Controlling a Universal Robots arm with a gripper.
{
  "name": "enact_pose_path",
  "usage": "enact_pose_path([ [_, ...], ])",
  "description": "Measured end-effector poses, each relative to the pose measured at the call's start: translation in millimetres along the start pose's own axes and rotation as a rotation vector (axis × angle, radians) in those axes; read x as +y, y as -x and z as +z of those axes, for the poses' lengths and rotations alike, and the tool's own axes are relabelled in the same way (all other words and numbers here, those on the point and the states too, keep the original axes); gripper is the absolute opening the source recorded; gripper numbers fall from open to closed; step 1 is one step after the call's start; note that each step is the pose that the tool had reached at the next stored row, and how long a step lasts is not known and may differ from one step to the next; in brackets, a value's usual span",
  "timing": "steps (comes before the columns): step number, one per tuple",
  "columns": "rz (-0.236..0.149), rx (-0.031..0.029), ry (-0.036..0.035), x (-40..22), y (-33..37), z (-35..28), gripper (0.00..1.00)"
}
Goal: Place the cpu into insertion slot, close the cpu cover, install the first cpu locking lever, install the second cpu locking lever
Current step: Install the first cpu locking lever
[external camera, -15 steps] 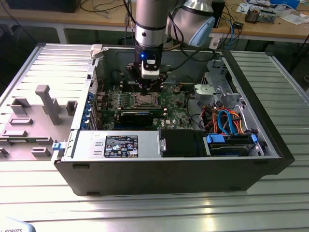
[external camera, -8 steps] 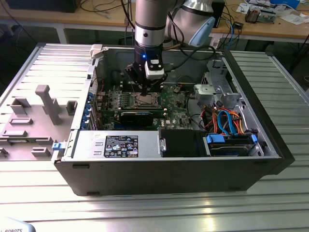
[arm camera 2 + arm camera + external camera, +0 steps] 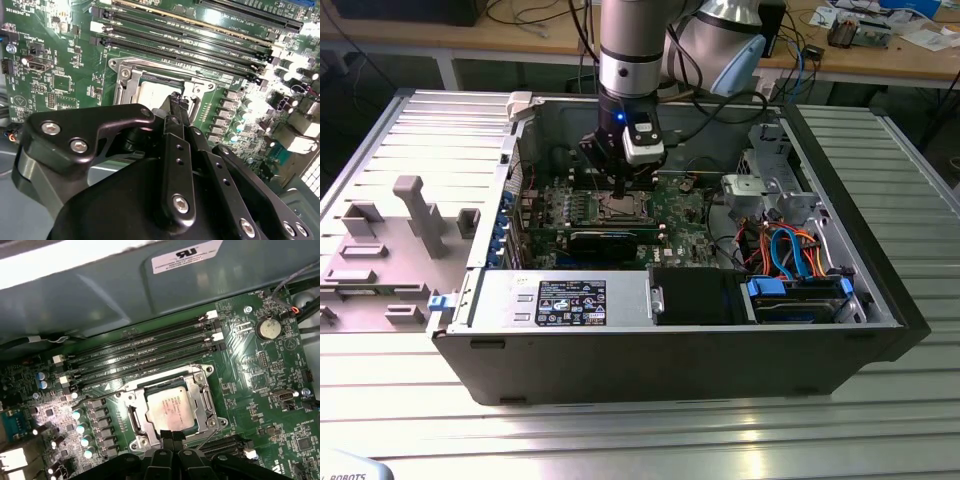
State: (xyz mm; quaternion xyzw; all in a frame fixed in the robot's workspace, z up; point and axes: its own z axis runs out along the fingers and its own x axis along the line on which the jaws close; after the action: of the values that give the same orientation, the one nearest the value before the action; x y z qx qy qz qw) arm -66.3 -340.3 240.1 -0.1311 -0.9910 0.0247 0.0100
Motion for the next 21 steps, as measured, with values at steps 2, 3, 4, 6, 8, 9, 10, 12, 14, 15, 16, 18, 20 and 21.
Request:
enact_pose_path([
  [2, -0.024, -0.0012, -0.0004, 0.0, 0.0, 0.0, 0.11],
  [3, -0.034, -0.0018, -0.0005, 0.0, 0.0, 0.0, 0.11],
  [4, -0.04, -0.002, -0.0006, 0.0, 0.0, 0.0, 0.11],
  [6, -0.054, -0.0028, -0.0008, 0.0, 0.0, 0.0, 0.11],
  [8, -0.065, -0.0033, -0.001, 0.0, 0.0, 0.0, 0.11],
  [9, -0.074, -0.0038, -0.0011, 0.0, 0.0, 0.0, 0.11],
  [10, -0.08, -0.0041, -0.0011, 0.0, 0.0, 0.0, 0.11],
  [12, -0.089, -0.0046, -0.0013, 0.0, 0.0, 0.0, 0.11],
  [14, -0.099, -0.0051, -0.0014, 0.0, 0.0, 0.0, 0.11],
  [15, -0.104, -0.0054, -0.0015, 0.0, 0.0, 0.0, 0.11],
  [16, -0.109, -0.0056, -0.0015, 0.0, 0.0, 0.0, 0.11],
  [18, -0.118, -0.0061, -0.0016, 0.0, 0.0, 0.0, 0.11],
  [20, -0.129, -0.0066, -0.0018, 0.0, 0.0, 0.0, 0.11],
  [21, -0.135, -0.0069, -0.0019, 0.0, 0.0, 0.0, 0.11],
])
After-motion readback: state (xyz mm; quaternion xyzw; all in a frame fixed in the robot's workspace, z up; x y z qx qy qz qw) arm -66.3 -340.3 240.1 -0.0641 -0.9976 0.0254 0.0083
